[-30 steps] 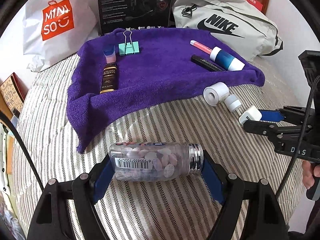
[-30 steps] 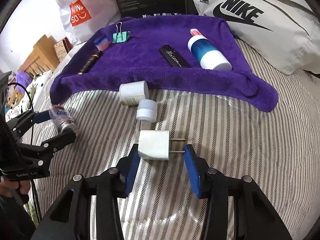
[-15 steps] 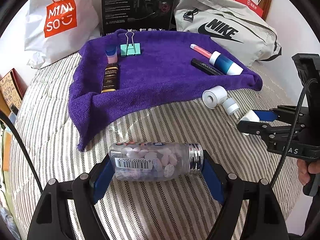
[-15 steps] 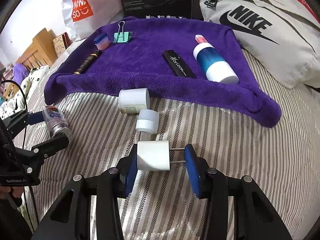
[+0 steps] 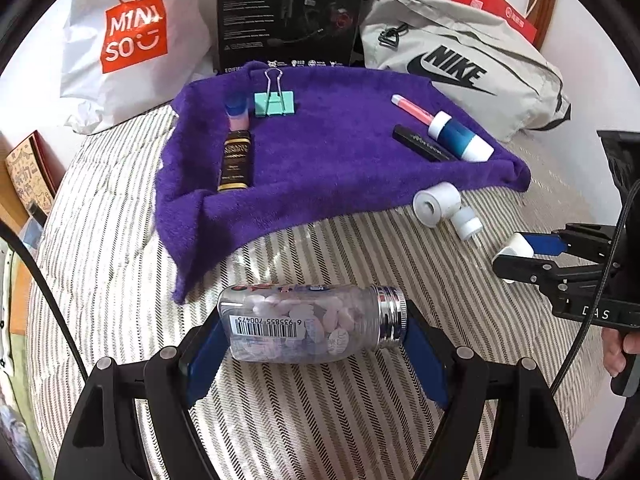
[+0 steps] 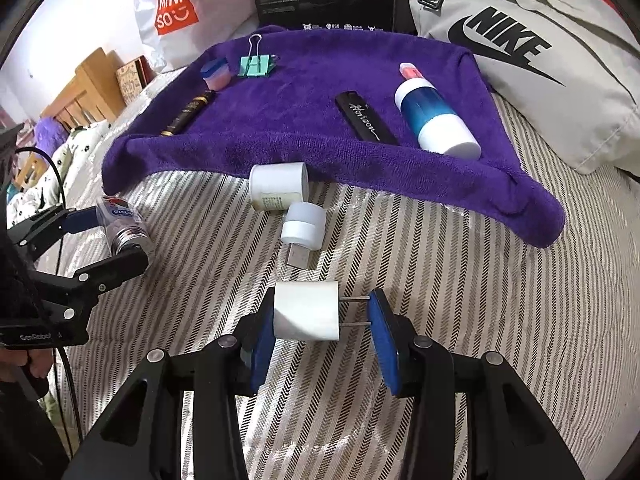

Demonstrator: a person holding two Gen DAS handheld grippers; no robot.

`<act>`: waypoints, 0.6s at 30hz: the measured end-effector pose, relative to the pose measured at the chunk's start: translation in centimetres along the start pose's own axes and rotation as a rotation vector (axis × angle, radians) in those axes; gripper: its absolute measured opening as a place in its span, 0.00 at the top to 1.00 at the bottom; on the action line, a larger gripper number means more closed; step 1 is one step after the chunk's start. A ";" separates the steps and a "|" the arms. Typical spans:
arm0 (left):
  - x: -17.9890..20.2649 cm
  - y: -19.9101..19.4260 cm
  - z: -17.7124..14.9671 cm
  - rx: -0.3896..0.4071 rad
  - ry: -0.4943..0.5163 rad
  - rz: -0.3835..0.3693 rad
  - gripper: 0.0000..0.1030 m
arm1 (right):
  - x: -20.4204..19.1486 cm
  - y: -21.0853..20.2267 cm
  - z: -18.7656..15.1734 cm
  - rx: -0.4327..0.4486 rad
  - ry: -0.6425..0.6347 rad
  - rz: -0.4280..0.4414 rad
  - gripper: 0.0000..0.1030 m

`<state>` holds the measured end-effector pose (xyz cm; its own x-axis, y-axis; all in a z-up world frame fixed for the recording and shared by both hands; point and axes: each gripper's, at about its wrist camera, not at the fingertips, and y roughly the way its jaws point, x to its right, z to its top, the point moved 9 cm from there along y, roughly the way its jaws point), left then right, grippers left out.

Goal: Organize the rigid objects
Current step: 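Lay the pill bottle on the towel with left while right places the charger plug there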

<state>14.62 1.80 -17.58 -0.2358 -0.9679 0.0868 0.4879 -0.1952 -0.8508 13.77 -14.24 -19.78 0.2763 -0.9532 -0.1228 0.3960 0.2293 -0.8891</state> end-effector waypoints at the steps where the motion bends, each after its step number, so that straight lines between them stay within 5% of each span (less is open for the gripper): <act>1: -0.1 -0.2 0.1 0.001 -0.002 0.004 0.22 | 0.1 -0.1 0.0 -0.003 -0.005 0.001 0.57; 18: -0.8 -0.8 6.1 0.035 0.008 0.043 0.22 | 2.0 -2.5 4.6 0.059 -0.022 0.048 0.57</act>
<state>19.53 1.78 -13.87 -0.2209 -0.9742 0.0463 0.5264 -0.1591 -0.8352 17.35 -15.87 -15.77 0.3154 -0.9364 -0.1540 0.4330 0.2865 -0.8547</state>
